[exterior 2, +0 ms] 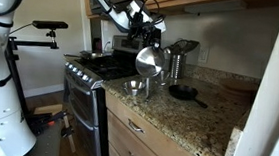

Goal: Pour contents from the silver bowl on the right to the silver bowl on the left

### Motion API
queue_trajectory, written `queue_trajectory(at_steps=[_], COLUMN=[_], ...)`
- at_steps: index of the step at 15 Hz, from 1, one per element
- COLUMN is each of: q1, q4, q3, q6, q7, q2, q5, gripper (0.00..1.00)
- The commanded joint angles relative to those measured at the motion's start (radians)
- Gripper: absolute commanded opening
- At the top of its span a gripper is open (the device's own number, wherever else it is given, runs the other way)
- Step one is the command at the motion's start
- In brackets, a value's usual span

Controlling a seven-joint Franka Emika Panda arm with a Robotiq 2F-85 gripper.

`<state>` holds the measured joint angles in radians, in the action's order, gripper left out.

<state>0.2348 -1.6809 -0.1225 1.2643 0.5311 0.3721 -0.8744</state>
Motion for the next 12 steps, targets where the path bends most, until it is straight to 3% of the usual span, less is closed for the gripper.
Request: queue_trajectory(at_steps=[1,6,12], q1=[-0.05,-0.114,-0.192], q4=[-0.058,-0.081,-0.097], q3=[0.036,0.087,0.153], q6=[0.024,0.082,0.277], q7=[0.093,0.185,0.259], q2=[-0.077,-0.105,-0.095], q5=[0.085,0.165,0.297], gripper=[0.08,0.08,0.08])
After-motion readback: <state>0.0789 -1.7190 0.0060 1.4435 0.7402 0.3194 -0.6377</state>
